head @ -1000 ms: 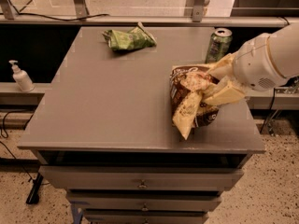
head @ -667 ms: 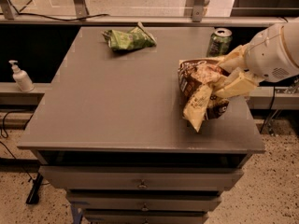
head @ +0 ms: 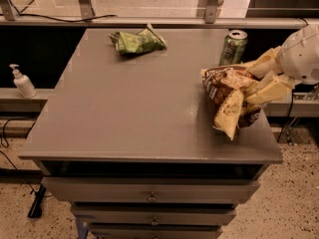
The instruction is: Move brown chip bag near green can
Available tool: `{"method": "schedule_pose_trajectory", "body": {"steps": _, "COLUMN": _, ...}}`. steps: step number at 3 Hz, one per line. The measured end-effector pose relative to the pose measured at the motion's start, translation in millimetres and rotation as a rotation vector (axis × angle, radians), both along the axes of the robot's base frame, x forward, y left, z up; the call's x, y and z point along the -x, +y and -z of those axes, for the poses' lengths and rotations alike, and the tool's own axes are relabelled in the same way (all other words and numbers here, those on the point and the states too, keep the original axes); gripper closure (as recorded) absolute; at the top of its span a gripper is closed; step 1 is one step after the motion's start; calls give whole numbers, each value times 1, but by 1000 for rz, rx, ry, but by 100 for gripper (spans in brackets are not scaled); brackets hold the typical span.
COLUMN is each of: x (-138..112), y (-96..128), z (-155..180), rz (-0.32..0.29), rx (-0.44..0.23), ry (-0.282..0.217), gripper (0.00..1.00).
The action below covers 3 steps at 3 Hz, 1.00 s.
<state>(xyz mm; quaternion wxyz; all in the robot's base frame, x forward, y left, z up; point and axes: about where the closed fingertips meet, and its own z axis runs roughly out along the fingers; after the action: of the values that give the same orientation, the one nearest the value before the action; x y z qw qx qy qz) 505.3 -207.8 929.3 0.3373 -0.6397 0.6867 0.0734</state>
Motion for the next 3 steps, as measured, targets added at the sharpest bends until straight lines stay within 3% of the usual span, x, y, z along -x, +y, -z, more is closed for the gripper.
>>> {"method": "schedule_pose_trajectory", "body": {"steps": 3, "x": -30, "y": -40, "z": 29, "rz": -113, "rx": -2, "ry": 85, "gripper": 100}}
